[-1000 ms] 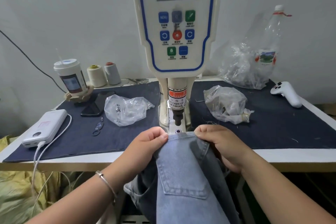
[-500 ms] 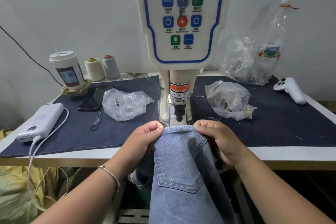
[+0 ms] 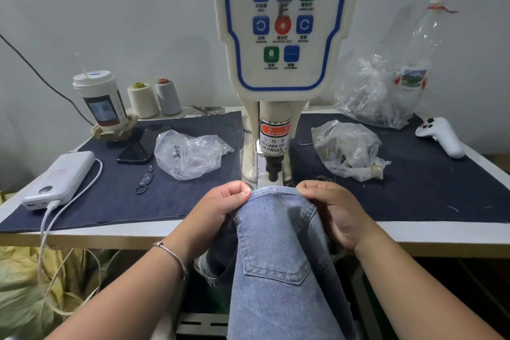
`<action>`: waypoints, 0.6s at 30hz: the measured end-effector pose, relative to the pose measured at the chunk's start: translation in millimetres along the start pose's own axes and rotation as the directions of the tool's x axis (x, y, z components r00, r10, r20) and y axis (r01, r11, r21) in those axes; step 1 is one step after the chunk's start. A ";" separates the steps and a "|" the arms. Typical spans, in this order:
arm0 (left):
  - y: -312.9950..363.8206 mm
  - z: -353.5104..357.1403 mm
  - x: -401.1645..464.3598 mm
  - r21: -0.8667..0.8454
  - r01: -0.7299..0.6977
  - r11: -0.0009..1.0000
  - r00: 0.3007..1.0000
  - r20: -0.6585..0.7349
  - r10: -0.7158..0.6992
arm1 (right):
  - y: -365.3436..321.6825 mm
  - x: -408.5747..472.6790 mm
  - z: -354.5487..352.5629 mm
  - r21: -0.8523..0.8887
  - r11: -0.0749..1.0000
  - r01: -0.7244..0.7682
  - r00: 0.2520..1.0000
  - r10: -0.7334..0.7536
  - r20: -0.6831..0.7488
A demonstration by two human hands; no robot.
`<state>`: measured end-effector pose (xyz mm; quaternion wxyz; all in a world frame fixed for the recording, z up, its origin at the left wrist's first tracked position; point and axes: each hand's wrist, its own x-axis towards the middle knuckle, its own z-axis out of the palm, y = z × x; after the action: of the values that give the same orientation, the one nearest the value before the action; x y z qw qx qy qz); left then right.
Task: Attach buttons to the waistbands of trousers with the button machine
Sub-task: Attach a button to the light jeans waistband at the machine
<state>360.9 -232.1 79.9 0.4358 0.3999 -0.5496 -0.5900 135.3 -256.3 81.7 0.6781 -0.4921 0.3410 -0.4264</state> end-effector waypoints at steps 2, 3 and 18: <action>-1.0 -0.5 -0.3 -0.004 -0.004 1.000 1.000 0.003 0.004 | -0.1 0.0 -0.5 -0.016 1.000 -0.007 1.000 0.007 -0.013; -1.4 -0.7 -0.1 -0.007 -0.002 1.000 1.000 0.003 0.002 | -0.2 0.0 -0.3 -0.020 1.000 -0.009 1.000 0.009 -0.020; -4.1 1.3 1.5 -0.048 -0.018 0.999 1.000 -0.001 0.018 | 0.3 -0.5 -0.2 -0.016 1.000 0.009 0.998 -0.010 -0.060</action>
<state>359.0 -233.1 76.0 0.4506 0.3846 -0.5389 -0.5989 135.0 -255.9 81.3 0.6616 -0.4860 0.3621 -0.4416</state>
